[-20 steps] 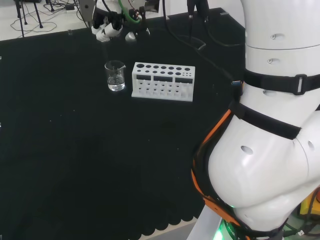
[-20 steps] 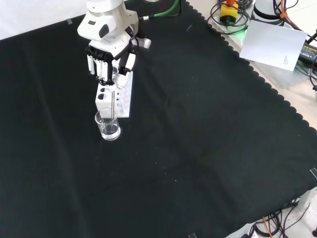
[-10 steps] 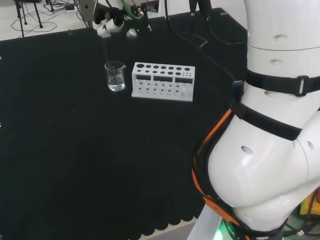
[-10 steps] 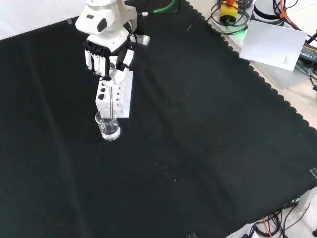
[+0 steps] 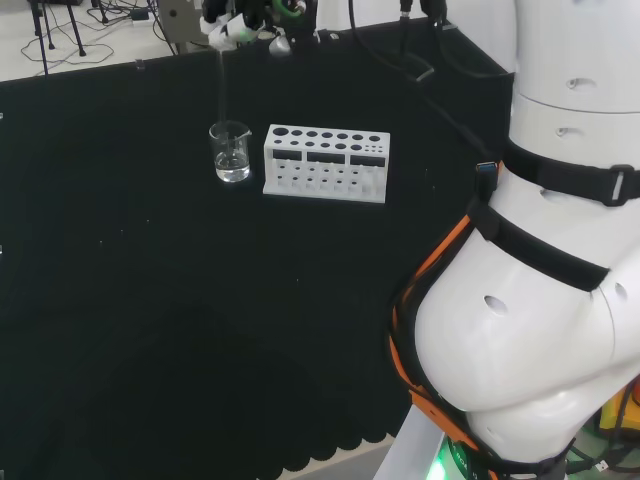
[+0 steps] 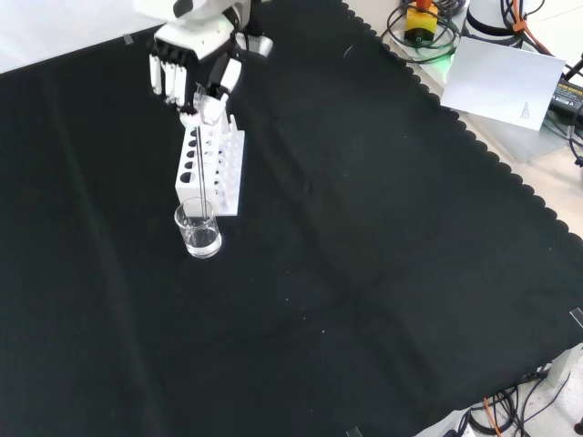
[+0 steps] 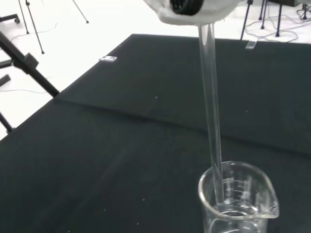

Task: Put the glass rod back on the white test tube rack.

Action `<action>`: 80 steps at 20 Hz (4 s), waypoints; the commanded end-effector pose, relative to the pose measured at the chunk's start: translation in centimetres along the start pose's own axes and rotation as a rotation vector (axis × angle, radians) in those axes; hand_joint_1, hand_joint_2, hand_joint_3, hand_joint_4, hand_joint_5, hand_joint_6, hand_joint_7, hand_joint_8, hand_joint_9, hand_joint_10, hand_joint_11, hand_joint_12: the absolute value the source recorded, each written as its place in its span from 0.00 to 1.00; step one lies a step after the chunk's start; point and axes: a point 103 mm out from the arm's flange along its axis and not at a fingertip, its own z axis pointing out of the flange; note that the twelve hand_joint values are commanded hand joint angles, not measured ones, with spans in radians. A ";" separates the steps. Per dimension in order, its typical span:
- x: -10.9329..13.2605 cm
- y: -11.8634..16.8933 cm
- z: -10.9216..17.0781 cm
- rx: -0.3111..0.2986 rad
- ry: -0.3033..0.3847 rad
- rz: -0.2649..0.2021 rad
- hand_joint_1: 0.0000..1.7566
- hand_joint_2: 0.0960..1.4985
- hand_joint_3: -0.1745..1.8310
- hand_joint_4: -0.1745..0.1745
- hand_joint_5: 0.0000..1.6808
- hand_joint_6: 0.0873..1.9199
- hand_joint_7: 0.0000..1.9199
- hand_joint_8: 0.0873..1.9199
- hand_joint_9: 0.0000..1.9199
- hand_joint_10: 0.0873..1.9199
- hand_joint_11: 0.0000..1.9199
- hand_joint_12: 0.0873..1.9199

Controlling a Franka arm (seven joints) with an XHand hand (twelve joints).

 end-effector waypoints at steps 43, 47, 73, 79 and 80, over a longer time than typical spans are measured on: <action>-11.4 -15.2 -8.7 -0.105 -0.079 0.387 0.74 0.69 0.09 0.00 0.69 0.16 0.58 0.55 0.89 0.29 0.63 0.41; -11.0 -15.9 -8.7 -0.133 -0.062 0.348 0.74 0.69 0.09 0.00 0.69 0.16 0.58 0.55 0.89 0.29 0.63 0.41; -7.3 -21.2 -8.2 -0.142 -0.046 0.353 0.74 0.69 0.09 0.00 0.69 0.16 0.58 0.55 0.89 0.29 0.63 0.41; -8.0 -20.3 -6.5 -0.107 -0.039 0.355 0.74 0.69 0.09 0.00 0.69 0.16 0.58 0.55 0.89 0.29 0.63 0.41; -8.3 -20.5 -6.4 -0.111 -0.029 0.354 0.74 0.69 0.09 0.00 0.69 0.16 0.58 0.55 0.89 0.29 0.63 0.41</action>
